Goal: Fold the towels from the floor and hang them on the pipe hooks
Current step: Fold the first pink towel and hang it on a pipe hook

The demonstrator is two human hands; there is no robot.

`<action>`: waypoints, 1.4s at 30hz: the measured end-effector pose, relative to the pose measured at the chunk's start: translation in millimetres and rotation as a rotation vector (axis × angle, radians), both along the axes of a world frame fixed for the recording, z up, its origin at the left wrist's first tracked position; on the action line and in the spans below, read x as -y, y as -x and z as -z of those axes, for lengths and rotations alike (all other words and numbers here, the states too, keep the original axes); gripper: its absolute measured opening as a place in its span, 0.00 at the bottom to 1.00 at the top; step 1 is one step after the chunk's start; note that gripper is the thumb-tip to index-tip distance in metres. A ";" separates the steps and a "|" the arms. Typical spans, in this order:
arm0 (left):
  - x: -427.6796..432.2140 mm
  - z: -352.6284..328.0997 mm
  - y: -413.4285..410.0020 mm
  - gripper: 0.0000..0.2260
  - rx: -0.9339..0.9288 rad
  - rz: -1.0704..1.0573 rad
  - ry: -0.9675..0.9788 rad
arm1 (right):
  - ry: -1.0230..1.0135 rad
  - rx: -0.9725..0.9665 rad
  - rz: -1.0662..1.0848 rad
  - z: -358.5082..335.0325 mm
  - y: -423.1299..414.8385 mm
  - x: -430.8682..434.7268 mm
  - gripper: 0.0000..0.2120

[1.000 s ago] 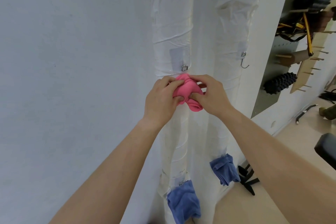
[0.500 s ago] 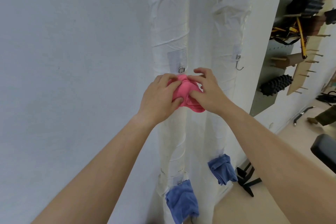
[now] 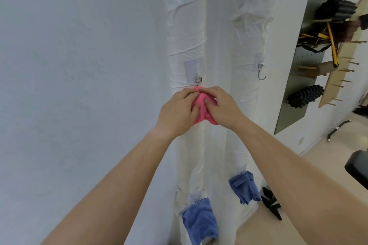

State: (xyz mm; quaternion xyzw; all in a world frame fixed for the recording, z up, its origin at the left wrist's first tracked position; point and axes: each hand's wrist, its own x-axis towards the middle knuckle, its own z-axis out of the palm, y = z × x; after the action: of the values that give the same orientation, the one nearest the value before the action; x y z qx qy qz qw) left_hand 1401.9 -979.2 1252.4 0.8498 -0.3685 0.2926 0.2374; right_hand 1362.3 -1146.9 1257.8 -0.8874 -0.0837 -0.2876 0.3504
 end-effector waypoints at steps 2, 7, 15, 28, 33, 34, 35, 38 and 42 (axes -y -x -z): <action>-0.6 -7.9 2.5 0.18 -0.042 0.010 -0.029 | 0.060 -0.018 -0.013 -3.1 4.3 -0.7 0.21; -4.6 -34.6 13.7 0.18 -0.115 0.006 0.007 | 0.100 0.036 0.051 -25.4 20.7 -0.3 0.19; -25.8 -35.3 38.1 0.17 -0.156 -0.078 0.052 | 0.121 0.028 0.077 -37.1 48.5 -10.6 0.18; -137.9 30.5 112.9 0.18 -0.282 -0.288 0.044 | 0.374 0.006 0.097 9.2 105.3 -111.5 0.16; -262.4 103.2 171.9 0.21 -0.468 -0.482 -0.048 | 0.513 -0.228 -0.061 65.2 138.9 -238.3 0.19; -291.1 120.8 186.7 0.21 -0.506 -0.520 -0.060 | 0.540 -0.278 -0.112 80.3 146.8 -268.0 0.19; -319.8 138.6 202.6 0.21 -0.538 -0.555 -0.067 | 0.572 -0.321 -0.163 96.5 155.4 -298.3 0.20; -404.9 190.6 259.1 0.23 -0.655 -0.662 -0.083 | 0.684 -0.427 -0.321 146.4 186.9 -389.8 0.20; -498.6 251.2 348.6 0.22 -0.833 -0.817 -0.066 | 0.850 -0.530 -0.541 209.6 234.6 -497.6 0.19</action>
State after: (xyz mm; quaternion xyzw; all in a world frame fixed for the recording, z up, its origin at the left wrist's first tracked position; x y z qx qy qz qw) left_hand 1053.3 -480.5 1001.2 0.9734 0.1046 -0.0099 0.2037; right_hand 1127.7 -649.3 1048.2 -0.9392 -0.3258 0.1038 0.0327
